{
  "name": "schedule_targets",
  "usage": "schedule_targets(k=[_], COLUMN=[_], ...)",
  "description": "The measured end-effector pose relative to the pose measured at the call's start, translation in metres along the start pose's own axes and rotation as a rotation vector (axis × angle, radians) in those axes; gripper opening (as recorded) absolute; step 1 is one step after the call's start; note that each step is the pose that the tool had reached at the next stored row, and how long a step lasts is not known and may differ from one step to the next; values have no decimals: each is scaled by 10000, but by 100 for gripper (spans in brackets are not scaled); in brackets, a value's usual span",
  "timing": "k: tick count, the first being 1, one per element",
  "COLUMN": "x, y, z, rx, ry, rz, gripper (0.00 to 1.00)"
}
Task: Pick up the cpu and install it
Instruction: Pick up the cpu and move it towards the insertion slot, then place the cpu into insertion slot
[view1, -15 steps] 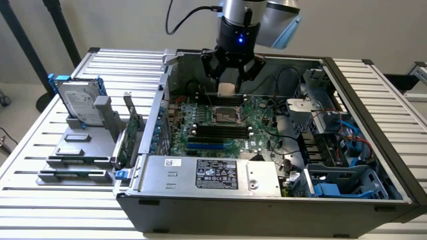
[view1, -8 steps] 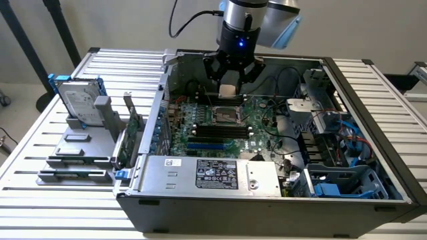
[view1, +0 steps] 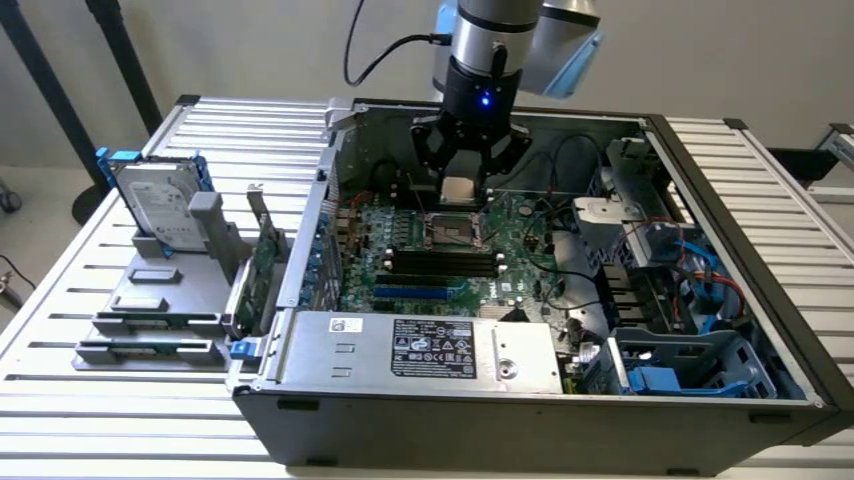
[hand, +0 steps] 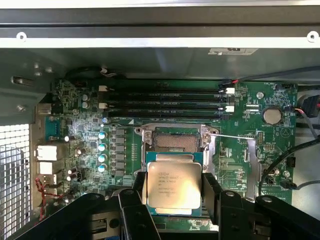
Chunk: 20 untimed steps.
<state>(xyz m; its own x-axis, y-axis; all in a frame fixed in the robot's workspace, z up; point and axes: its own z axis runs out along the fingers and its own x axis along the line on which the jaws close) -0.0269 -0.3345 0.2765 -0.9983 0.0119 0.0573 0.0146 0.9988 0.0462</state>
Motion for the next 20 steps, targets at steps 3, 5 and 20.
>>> schedule_targets(k=[3, 5, 20], x=[-7, -9, -12], y=[-2, -4, -6], z=[54, 91, 129], rx=[1, 2, 2], ry=[0, -1, 3], rz=[3, 3, 4], gripper=[54, 54, 54])
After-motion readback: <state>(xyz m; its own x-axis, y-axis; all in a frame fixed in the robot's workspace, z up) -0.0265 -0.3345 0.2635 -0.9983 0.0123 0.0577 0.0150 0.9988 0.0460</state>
